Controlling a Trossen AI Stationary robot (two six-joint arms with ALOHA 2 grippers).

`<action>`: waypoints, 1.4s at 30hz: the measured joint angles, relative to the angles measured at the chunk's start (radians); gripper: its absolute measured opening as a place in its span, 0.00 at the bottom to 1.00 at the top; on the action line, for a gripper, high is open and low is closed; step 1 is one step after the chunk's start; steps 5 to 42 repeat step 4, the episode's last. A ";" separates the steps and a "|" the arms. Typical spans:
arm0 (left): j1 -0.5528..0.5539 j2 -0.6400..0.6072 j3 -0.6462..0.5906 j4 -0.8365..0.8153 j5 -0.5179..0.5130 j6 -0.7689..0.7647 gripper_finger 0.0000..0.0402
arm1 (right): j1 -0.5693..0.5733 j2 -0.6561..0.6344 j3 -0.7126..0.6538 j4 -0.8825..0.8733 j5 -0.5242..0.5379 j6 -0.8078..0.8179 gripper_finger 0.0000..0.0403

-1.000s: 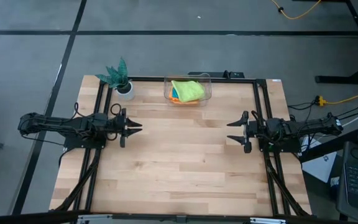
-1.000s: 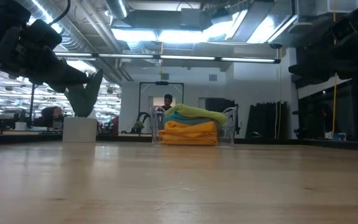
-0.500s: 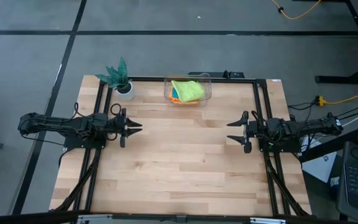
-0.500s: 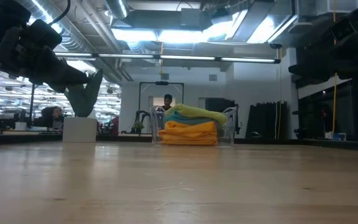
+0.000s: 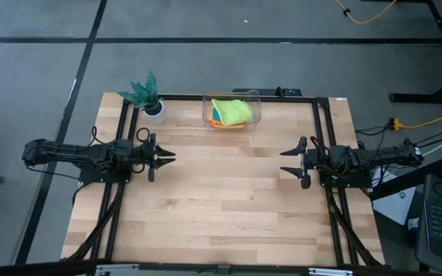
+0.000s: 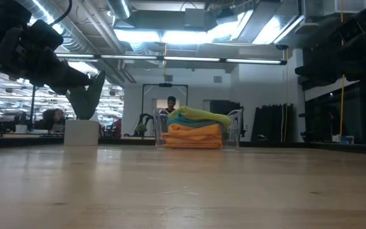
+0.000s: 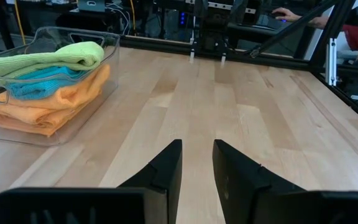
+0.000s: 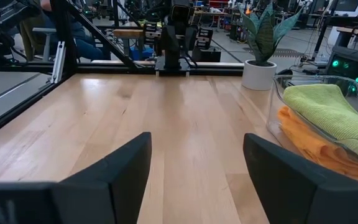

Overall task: Fold microfiber towels
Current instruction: Return to Home Position

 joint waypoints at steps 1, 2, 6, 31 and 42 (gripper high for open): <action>0.000 0.000 0.000 0.000 0.000 0.000 0.21 | 0.000 0.000 0.000 0.000 0.000 0.000 0.64; 0.000 0.000 0.000 0.000 0.000 0.000 0.21 | 0.000 0.000 0.000 0.000 0.000 0.000 0.64; 0.000 0.000 0.000 0.000 0.000 0.000 0.21 | 0.000 0.000 0.000 0.000 0.000 0.001 0.64; 0.000 0.000 0.000 0.000 0.000 0.000 0.21 | 0.000 0.000 0.000 0.000 0.000 0.001 0.64; 0.000 0.000 0.000 0.000 0.000 0.000 0.21 | 0.000 0.000 0.000 0.000 0.000 0.001 0.64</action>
